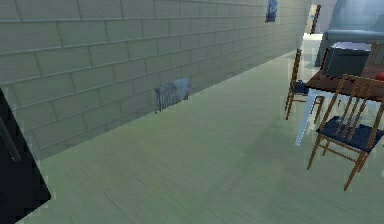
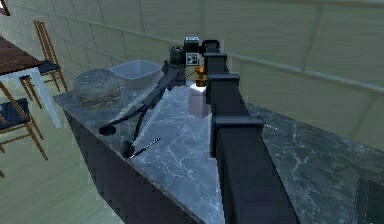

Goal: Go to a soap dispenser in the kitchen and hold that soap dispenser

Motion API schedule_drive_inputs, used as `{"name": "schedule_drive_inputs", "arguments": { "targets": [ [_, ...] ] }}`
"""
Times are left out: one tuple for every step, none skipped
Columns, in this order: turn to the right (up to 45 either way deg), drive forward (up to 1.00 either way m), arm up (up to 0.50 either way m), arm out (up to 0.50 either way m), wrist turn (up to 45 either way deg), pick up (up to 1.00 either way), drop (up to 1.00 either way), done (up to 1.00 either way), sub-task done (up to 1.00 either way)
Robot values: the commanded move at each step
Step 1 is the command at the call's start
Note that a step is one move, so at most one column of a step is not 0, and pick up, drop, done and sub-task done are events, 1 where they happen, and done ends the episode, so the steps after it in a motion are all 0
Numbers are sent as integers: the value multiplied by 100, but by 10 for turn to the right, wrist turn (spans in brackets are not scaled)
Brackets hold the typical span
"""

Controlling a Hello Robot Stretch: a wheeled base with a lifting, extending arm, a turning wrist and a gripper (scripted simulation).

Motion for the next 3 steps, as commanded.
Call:
{"name": "schedule_drive_inputs", "arguments": {
  "targets": [
    [0,0,0,0,450,0,0,0,0],
    [0,0,0,0,450,0,0,0,0],
    [0,0,0,0,450,0,0,0,0]
  ]
}}
